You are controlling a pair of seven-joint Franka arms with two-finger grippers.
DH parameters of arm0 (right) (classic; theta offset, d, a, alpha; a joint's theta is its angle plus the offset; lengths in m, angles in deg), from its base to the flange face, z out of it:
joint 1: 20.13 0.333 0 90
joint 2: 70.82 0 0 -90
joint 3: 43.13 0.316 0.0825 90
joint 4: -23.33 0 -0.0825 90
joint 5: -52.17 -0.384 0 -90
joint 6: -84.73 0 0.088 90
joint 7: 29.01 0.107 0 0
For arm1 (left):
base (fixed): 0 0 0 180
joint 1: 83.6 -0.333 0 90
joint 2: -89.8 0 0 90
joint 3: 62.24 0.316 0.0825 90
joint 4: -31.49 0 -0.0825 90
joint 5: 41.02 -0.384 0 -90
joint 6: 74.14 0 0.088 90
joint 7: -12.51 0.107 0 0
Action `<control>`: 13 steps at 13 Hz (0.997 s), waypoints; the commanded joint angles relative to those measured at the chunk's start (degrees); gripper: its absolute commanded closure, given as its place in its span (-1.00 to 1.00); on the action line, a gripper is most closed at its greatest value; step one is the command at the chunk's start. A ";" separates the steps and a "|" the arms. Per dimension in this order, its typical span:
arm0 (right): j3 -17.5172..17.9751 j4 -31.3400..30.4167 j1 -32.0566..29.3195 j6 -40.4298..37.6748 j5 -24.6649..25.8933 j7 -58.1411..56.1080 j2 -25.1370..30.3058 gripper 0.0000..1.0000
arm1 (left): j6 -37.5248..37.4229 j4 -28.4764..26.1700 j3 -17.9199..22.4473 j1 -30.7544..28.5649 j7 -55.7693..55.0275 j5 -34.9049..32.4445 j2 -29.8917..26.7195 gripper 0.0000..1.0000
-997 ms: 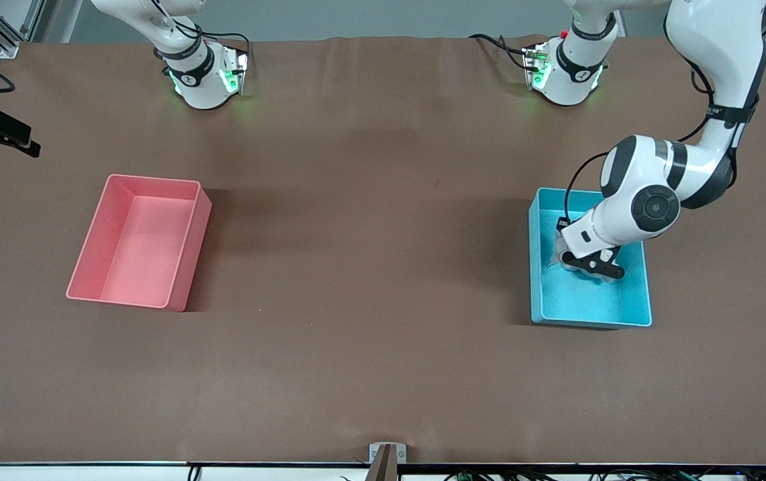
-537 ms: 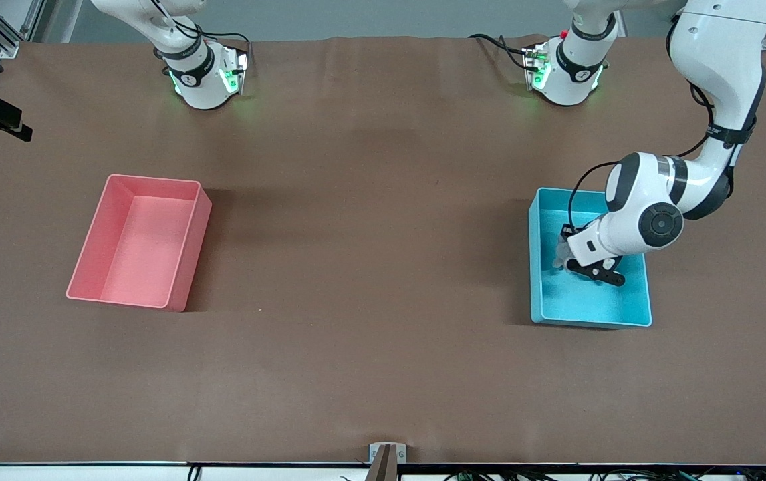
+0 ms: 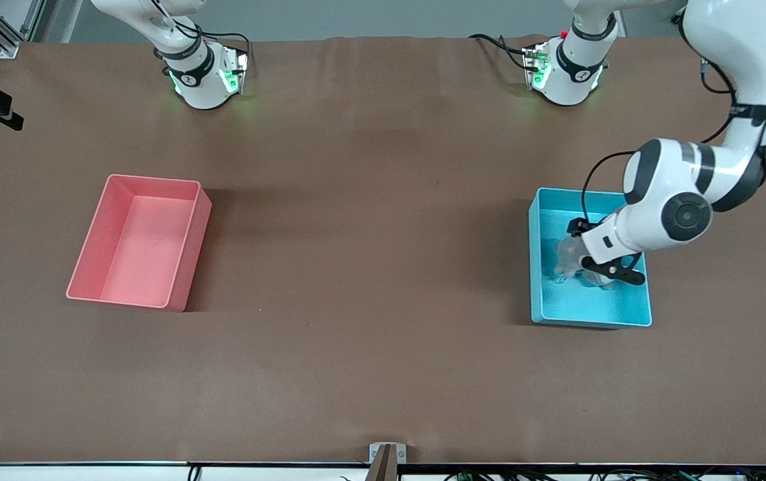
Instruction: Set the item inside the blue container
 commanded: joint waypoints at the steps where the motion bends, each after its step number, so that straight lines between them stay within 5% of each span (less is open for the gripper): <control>1: -0.06 -1.07 1.41 1.00 0.08 0.11 0.97 -1.00 | -3.58 2.04 -0.20 -0.19 -0.42 0.00 -4.65 -1.00; 5: -0.15 -1.33 1.51 1.09 0.08 0.11 0.97 -1.00 | -7.07 4.75 0.33 -0.89 0.02 0.17 -12.13 -1.00; 13: -0.42 -1.77 1.07 2.05 0.17 0.02 1.14 -1.00 | -23.68 23.39 0.42 -3.62 -5.88 3.24 -12.75 -1.00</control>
